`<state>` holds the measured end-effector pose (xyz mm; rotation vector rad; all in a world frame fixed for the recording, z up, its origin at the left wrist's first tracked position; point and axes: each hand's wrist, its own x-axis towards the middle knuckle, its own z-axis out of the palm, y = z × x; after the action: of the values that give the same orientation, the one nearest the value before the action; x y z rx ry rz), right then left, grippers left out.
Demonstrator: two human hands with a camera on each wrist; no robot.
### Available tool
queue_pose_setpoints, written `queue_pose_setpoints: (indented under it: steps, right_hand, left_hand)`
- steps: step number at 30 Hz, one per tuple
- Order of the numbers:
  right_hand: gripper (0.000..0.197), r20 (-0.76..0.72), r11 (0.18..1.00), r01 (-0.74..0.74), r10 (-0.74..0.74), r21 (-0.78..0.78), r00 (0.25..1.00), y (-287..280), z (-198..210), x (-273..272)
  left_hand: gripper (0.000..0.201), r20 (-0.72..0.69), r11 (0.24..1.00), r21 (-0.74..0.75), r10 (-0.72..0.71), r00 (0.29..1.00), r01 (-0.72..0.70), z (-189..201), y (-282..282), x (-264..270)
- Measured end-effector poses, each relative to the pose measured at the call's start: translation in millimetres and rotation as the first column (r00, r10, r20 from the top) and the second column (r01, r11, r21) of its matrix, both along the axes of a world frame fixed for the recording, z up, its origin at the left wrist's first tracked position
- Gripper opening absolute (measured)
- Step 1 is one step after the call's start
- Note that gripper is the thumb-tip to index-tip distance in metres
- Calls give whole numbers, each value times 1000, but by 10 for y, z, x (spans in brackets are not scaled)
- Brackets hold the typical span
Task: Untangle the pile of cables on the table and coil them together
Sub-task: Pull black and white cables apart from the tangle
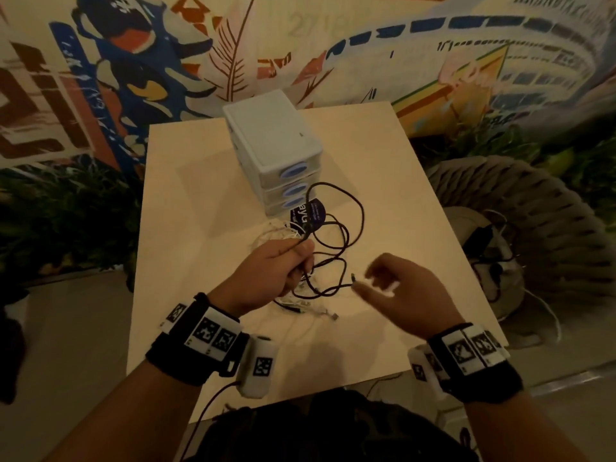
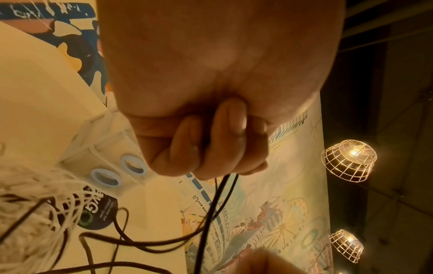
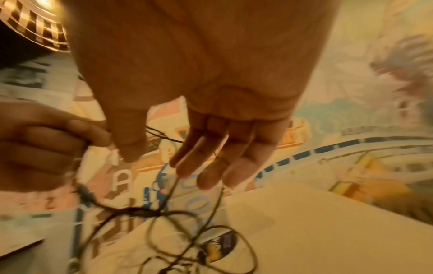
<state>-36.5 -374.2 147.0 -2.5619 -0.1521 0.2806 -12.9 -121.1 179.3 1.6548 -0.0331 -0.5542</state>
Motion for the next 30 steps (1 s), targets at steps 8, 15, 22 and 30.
queue_pose_setpoints:
  steps: [8,15,22,30]
  right_hand:
    - [38,131,933,-319,300,168,945,45,-215,109]
    - [18,18,978,-64,62,197,998,-1091,-566,-178]
    - [24,-297,983,105,-57,149,953,-1580,-1102,-801]
    - [78,-557,936,-347,254,-66,791,-1217,-1184,-654]
  left_hand:
    - [33,154,984,155,66,986,-90,138,-251,22]
    - [9,462,875,204,309,831,-438,346,39,84]
    - [28,501,924,146,240,832,-355,659,147,34]
    - [59,428,984,174,-94,899,20,789,256,0]
